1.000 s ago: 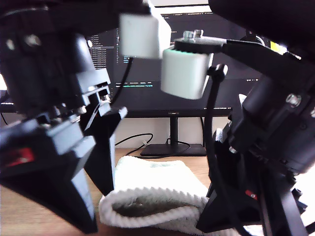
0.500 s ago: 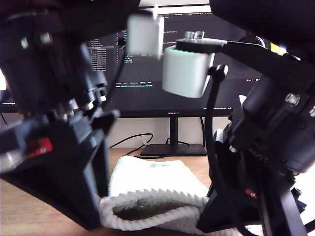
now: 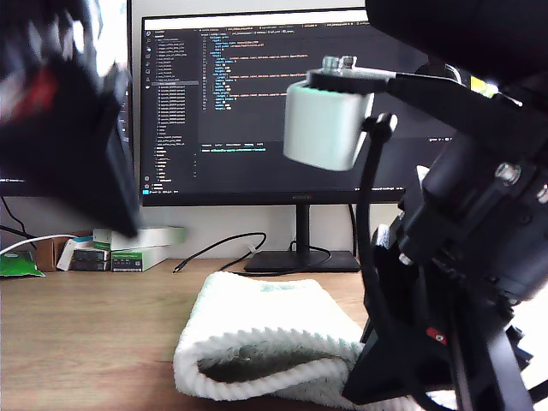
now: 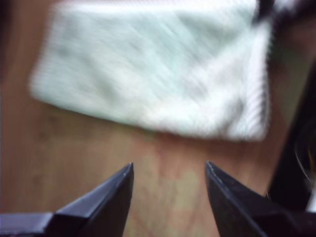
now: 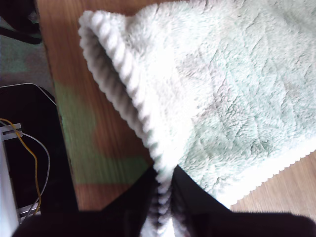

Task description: Fold the tea towel to a neat square and place it to the right

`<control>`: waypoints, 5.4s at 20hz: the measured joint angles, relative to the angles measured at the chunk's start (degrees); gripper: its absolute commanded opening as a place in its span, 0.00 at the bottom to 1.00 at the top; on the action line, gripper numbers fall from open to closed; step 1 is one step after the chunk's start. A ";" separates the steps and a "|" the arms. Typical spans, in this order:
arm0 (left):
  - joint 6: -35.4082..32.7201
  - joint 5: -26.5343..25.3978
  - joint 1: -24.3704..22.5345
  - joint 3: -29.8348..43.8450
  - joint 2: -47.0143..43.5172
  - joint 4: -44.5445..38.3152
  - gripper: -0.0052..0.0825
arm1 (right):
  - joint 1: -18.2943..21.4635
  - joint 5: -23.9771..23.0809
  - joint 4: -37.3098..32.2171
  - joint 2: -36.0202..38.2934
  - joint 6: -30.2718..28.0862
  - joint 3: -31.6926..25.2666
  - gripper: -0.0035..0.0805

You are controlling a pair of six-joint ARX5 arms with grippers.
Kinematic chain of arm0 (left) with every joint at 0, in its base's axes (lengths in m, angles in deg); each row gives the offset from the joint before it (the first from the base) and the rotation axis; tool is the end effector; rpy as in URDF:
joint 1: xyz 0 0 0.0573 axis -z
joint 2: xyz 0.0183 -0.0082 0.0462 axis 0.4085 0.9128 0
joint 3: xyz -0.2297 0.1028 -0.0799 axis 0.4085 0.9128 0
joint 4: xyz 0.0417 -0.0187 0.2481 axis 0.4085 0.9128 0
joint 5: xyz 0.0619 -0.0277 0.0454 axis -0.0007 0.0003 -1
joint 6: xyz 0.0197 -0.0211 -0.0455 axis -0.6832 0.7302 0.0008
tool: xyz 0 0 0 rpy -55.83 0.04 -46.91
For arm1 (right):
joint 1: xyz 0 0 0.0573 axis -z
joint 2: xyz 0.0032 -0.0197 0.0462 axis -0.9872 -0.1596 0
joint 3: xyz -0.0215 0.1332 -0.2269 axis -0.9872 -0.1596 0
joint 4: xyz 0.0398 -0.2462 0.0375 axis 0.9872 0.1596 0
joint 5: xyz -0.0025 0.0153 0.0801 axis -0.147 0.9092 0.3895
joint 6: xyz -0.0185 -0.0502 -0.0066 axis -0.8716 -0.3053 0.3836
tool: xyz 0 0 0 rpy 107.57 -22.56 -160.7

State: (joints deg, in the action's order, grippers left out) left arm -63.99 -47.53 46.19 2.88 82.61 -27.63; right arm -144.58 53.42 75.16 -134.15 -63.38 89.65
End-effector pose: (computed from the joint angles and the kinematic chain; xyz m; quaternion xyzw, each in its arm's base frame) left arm 0.0819 -0.1930 0.2371 0.4136 0.3020 -0.3613 0.7792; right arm 0.0998 0.1890 0.1340 -0.4134 0.2730 0.4485 0.7439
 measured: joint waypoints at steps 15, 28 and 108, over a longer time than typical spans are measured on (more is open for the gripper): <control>1.20 -10.51 16.70 15.23 3.93 -16.83 0.52 | 1.11 0.02 -0.79 0.00 0.02 0.00 0.03; -6.95 -6.82 7.52 15.58 11.80 -32.85 0.52 | 1.14 0.02 -1.44 -0.02 1.11 0.00 0.03; 7.06 34.80 -23.96 9.46 -2.67 -15.72 0.04 | 16.39 20.48 30.27 -12.11 -4.96 30.93 0.03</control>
State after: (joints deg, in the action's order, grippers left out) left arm -56.93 -12.73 22.24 12.35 79.95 -43.35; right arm -128.19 73.90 105.43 -146.25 -68.34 120.58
